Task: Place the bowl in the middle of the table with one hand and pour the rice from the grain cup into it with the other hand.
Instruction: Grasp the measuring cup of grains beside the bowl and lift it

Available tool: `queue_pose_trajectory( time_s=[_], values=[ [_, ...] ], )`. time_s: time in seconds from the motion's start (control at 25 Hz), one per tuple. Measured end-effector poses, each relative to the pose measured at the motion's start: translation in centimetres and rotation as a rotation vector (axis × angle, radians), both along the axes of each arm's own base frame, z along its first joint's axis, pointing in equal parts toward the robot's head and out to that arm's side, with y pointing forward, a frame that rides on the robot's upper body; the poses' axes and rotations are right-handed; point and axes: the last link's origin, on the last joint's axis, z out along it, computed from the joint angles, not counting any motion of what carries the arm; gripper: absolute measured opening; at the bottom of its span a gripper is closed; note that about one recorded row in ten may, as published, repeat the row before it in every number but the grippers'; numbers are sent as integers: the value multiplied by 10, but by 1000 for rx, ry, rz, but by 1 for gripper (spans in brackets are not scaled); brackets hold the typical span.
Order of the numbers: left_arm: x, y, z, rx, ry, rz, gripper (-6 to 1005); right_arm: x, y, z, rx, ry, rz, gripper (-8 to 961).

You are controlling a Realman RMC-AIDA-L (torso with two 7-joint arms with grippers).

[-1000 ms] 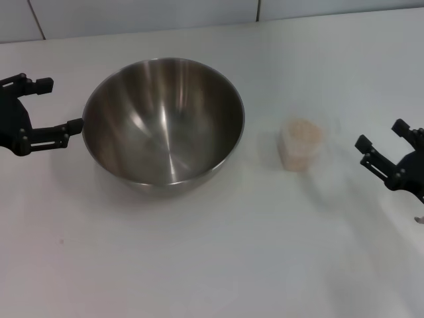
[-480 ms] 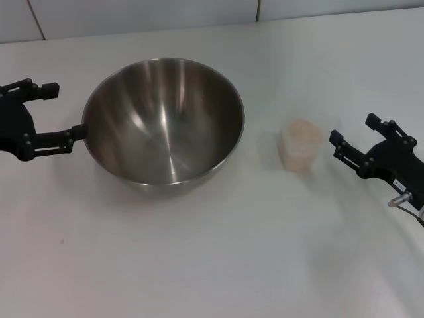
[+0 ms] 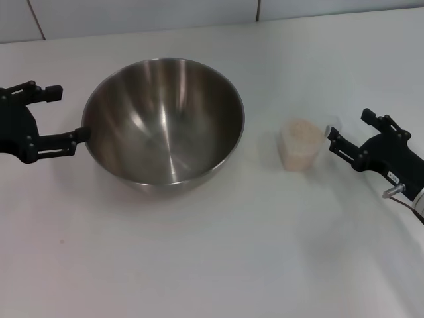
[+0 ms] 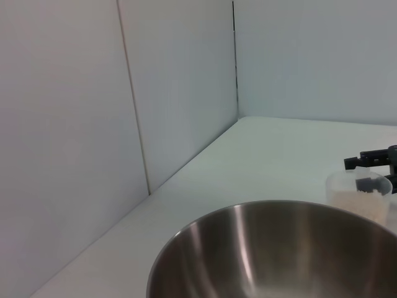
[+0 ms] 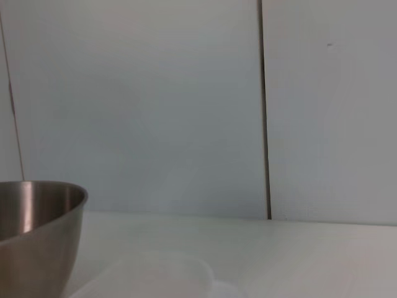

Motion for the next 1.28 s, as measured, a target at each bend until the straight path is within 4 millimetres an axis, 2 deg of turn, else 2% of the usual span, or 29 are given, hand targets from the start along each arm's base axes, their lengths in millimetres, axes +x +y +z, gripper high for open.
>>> queue_pose_trajectory(
  time_s=[0.36, 0.64, 1.12, 1.28],
  values=[
    [0, -1, -1, -3, -1, -5, 860, -7, 14, 0, 1, -6, 13, 796],
    [0, -1, -2, -5, -3, -4, 859, -10, 15, -4, 8, -47, 32, 751],
    [1, -4, -1, -23, -14, -10, 859, -13, 14, -6, 21, -61, 46, 306],
    [1, -5, -1, -27, -14, -13, 860, -12, 12, -7, 23, -56, 43, 127]
  ],
)
